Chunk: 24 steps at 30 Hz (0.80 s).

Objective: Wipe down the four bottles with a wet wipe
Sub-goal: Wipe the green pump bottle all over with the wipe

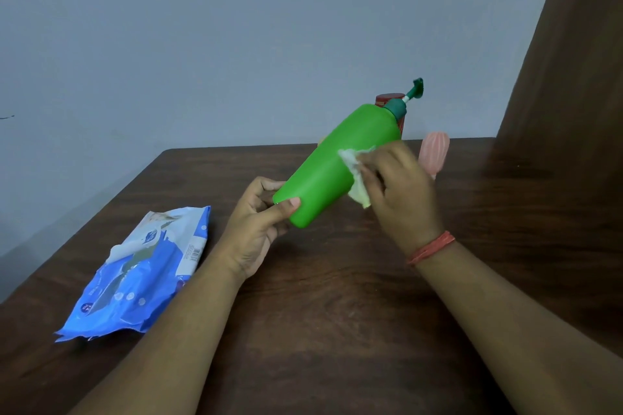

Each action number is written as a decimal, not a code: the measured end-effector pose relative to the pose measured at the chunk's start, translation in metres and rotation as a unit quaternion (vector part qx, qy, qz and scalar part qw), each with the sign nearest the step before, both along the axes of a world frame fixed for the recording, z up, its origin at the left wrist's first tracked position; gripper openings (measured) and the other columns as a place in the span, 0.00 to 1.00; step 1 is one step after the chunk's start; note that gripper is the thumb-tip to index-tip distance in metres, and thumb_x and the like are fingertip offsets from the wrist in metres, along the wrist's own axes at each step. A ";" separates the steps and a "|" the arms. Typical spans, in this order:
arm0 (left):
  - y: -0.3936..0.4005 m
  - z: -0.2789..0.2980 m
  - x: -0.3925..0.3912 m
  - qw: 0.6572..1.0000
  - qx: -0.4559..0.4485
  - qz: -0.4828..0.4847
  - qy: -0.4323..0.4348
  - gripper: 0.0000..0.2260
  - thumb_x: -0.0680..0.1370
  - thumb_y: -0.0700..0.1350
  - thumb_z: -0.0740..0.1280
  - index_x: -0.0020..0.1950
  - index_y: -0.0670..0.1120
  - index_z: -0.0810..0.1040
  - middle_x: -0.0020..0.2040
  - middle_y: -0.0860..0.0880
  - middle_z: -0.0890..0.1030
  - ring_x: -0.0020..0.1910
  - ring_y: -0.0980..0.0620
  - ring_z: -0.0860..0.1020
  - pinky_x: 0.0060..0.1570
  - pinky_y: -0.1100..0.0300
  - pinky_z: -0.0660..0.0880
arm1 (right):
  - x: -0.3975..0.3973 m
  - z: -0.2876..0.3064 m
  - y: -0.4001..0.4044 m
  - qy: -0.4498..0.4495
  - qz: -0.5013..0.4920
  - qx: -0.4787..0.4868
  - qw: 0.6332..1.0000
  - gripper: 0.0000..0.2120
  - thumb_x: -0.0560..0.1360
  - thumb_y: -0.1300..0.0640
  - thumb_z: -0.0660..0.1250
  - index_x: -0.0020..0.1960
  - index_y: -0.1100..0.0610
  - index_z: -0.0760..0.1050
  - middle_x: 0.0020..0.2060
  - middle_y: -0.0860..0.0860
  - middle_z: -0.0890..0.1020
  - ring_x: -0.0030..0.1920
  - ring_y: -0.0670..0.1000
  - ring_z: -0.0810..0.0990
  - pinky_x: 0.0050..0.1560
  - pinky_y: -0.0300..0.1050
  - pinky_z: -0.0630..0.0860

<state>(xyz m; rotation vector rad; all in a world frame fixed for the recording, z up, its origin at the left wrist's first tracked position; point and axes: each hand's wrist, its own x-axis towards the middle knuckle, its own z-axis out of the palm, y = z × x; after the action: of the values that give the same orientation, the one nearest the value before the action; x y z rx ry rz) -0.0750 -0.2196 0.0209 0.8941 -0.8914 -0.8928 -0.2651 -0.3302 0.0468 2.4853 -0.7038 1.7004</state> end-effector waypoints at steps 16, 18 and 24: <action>-0.004 -0.002 -0.009 0.999 0.003 -0.008 0.032 0.14 0.69 0.37 0.73 0.50 0.43 0.71 0.49 0.44 0.82 0.46 0.49 0.84 0.49 0.49 0.83 | 0.017 -0.009 0.022 0.067 0.115 0.016 0.991 0.06 0.77 0.64 0.70 0.53 0.60 0.82 0.47 0.53 0.81 0.49 0.47 0.78 0.51 0.38 0.75; -0.004 -0.001 -0.011 0.999 -0.005 -0.012 0.047 0.16 0.70 0.36 0.71 0.54 0.42 0.72 0.51 0.44 0.83 0.48 0.48 0.84 0.51 0.48 0.83 | 0.018 -0.008 0.023 0.050 0.126 0.032 0.990 0.05 0.77 0.64 0.71 0.52 0.60 0.82 0.47 0.52 0.80 0.48 0.47 0.78 0.51 0.37 0.75; -0.006 -0.001 -0.010 0.997 -0.003 -0.017 0.081 0.22 0.71 0.37 0.71 0.65 0.40 0.73 0.59 0.43 0.83 0.56 0.44 0.83 0.59 0.44 0.80 | 0.018 -0.010 0.022 0.061 0.120 0.048 0.990 0.05 0.77 0.63 0.70 0.52 0.59 0.82 0.47 0.51 0.81 0.49 0.46 0.79 0.51 0.38 0.75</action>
<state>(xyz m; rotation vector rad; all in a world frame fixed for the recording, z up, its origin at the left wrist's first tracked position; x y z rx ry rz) -0.0853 -0.2257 0.0196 0.7917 -0.7709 -0.9775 -0.2467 -0.3081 0.0364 2.8129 -0.5046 1.5985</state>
